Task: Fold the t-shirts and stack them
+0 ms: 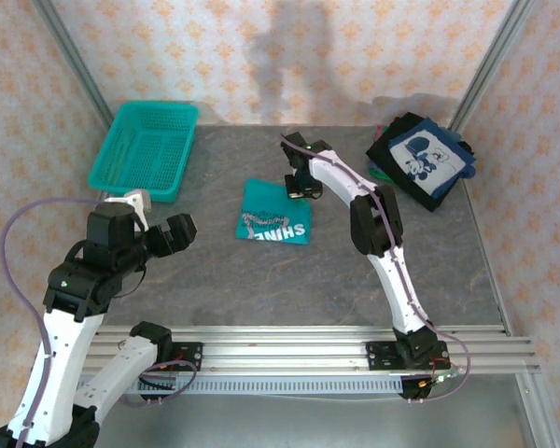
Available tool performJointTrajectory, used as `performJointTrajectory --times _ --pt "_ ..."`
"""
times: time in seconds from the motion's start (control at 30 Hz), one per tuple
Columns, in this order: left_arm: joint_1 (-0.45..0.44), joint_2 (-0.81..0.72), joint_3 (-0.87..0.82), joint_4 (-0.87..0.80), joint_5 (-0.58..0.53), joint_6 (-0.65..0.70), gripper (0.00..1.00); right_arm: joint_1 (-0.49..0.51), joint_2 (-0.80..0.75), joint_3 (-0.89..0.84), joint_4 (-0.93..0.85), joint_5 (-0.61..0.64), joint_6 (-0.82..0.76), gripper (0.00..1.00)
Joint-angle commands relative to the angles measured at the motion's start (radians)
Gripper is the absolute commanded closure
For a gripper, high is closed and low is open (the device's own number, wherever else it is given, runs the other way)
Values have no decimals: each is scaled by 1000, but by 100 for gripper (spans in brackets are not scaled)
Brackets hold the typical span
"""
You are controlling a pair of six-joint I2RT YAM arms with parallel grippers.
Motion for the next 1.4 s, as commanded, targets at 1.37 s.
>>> performJointTrajectory --times 1.37 --pt "-1 15 -151 142 -3 7 0 -522 -360 497 -15 -43 259 100"
